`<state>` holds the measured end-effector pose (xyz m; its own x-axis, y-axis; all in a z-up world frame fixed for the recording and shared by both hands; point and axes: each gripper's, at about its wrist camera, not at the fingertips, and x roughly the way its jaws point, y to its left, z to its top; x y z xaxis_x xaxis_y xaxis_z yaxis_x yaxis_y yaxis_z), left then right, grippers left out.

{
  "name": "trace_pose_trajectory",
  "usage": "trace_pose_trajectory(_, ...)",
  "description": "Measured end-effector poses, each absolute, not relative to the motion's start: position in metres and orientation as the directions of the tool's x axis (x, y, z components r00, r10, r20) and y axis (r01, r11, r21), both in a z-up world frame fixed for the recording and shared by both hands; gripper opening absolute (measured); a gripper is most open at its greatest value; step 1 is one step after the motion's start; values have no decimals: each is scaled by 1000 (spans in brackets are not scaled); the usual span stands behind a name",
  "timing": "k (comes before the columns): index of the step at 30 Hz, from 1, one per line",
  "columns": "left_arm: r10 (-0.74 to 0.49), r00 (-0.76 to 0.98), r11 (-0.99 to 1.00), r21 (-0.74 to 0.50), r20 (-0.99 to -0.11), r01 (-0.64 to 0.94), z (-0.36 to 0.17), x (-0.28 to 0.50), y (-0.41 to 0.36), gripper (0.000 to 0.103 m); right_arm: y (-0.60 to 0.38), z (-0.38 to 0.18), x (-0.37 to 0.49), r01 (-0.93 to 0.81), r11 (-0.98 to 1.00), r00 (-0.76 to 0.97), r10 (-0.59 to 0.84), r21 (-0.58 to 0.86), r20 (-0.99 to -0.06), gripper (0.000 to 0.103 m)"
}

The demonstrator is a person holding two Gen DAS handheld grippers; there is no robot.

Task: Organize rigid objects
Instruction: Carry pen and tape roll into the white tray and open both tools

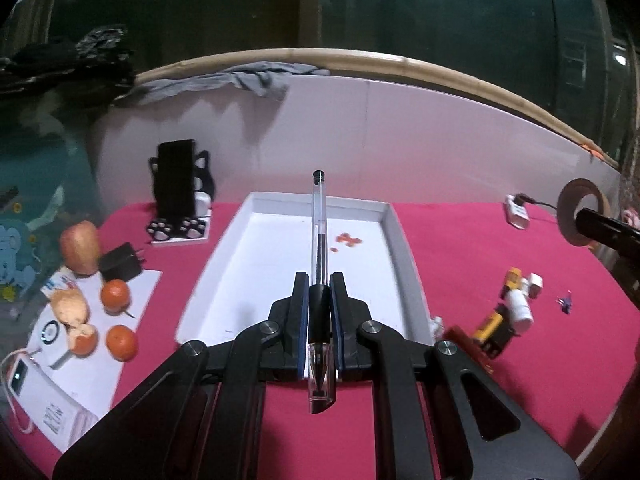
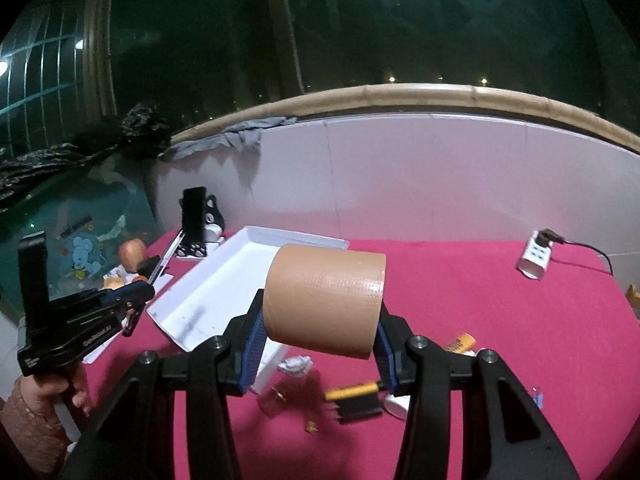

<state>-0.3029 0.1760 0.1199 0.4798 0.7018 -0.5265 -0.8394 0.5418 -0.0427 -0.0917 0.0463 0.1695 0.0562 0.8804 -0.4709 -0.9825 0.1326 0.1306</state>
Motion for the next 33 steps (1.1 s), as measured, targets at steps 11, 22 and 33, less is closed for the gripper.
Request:
trace_pose_trajectory(11, 743, 412, 477, -16, -527, -879, 125, -309, 208, 10, 88, 177, -114, -989, 73, 2, 878, 130, -479, 47)
trace_pose_trajectory(22, 748, 371, 419, -42, -551, -907, 126, -306, 254, 10, 135, 168, -123, -987, 61, -27, 852, 150, -524, 47)
trace_pose_trajectory(33, 716, 312, 399, -1, -625, -917, 101, -265, 301, 10, 183, 138, -131, -983, 60, -60, 790, 175, -610, 47)
